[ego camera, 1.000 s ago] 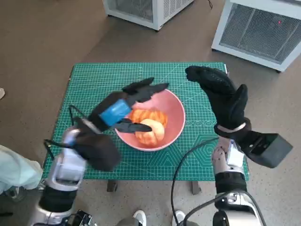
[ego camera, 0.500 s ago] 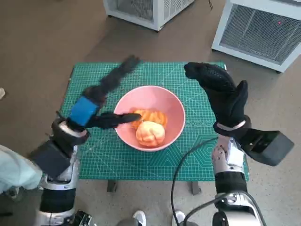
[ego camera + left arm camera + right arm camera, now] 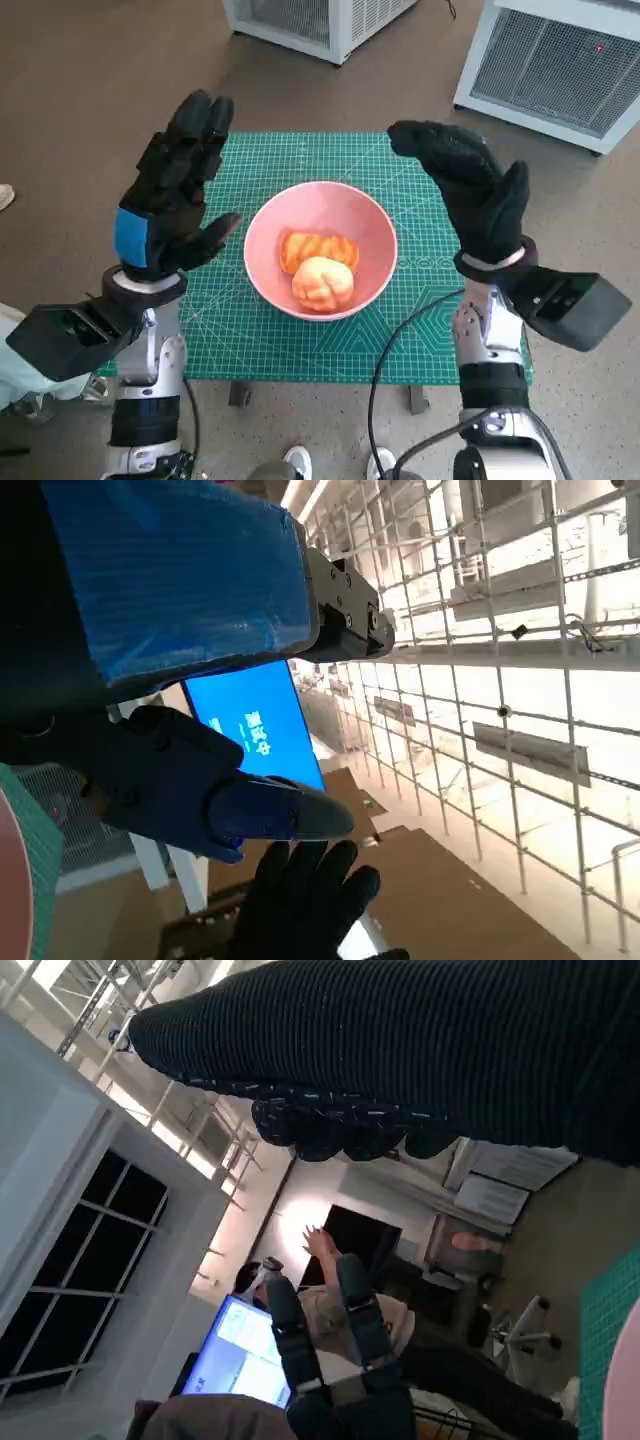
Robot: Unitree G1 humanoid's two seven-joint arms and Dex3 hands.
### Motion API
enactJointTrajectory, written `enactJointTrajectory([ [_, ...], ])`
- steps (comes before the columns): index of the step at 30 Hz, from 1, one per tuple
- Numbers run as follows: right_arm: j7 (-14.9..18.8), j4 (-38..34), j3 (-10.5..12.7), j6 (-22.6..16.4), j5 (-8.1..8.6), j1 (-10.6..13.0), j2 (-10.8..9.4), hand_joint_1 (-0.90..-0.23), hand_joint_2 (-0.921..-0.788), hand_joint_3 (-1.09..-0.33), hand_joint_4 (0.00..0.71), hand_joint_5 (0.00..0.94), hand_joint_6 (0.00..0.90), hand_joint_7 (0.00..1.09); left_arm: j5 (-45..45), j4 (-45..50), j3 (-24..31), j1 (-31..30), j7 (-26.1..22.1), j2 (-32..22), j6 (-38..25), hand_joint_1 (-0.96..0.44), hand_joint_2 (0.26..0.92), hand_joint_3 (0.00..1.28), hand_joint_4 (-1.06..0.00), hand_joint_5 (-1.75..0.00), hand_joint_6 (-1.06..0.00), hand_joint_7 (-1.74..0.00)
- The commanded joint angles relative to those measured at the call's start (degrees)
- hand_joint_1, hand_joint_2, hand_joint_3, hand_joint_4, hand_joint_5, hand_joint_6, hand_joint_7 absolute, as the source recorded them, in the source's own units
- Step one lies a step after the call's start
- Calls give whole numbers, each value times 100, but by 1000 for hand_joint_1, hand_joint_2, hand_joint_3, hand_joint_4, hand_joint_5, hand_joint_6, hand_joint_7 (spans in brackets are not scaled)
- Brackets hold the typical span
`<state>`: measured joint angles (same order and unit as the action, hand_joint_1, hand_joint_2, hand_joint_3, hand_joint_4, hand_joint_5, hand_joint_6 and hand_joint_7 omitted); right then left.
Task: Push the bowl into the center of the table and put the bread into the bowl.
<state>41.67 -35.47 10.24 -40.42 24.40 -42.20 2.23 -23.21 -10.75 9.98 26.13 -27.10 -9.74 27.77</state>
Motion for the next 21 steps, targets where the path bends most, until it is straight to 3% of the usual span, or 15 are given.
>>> enactJointTrajectory([
  [1, -73, -17, -13, 24, -73, -38, 39, -725, -921, -785, 172, 2, -1, 582, -1, -69, 44, 80, -135, -87, 80, -623, 921, 318, -229, -39, -309, -94],
  [21, -311, 210, -86, 88, -258, -8, 152, -723, -921, -791, 171, 1, -1, 579, -49, 45, -35, 119, -190, -30, -43, -626, 921, 317, -261, -38, -297, -103],
])
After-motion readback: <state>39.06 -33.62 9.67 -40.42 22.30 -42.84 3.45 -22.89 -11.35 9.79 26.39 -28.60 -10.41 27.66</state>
